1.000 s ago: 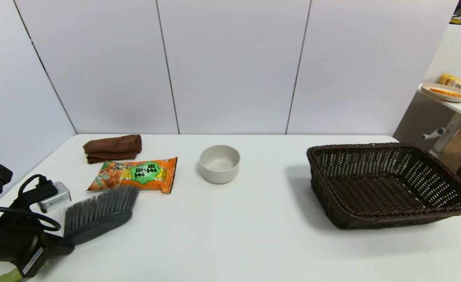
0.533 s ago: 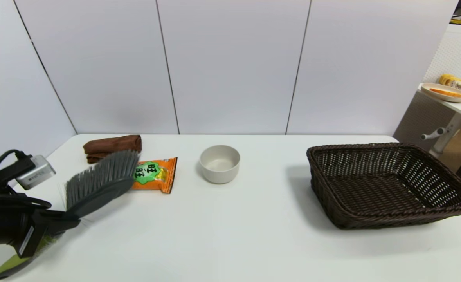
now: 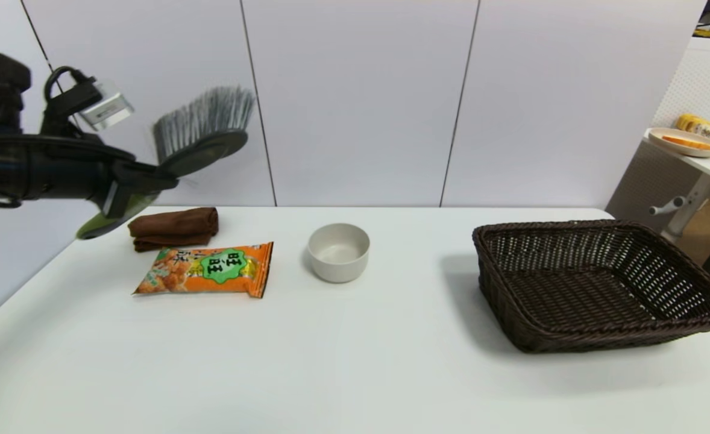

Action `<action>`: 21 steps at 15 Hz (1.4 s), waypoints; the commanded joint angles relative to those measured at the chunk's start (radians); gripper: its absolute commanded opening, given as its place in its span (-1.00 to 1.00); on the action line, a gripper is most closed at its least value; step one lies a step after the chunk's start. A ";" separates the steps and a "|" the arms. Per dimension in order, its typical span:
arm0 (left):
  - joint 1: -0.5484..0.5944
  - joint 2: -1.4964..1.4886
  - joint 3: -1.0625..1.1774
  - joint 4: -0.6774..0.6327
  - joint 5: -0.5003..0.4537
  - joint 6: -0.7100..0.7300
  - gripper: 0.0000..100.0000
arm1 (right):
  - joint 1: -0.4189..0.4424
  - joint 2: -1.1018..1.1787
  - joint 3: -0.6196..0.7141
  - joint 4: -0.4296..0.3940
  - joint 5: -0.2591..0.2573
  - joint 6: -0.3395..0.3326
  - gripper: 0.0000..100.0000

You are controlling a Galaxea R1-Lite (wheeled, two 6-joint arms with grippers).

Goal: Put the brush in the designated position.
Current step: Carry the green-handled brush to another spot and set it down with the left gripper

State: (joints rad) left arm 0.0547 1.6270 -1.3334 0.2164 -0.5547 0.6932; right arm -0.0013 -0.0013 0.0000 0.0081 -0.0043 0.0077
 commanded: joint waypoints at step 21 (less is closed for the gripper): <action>-0.378 0.855 -0.630 -0.362 0.033 -0.070 -1.00 | 0.000 0.001 0.002 0.000 0.000 0.000 1.00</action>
State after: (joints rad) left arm -0.3255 2.4794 -1.9638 -0.1472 -0.5189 0.6200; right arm -0.0013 -0.0013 0.0000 0.0077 -0.0047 0.0077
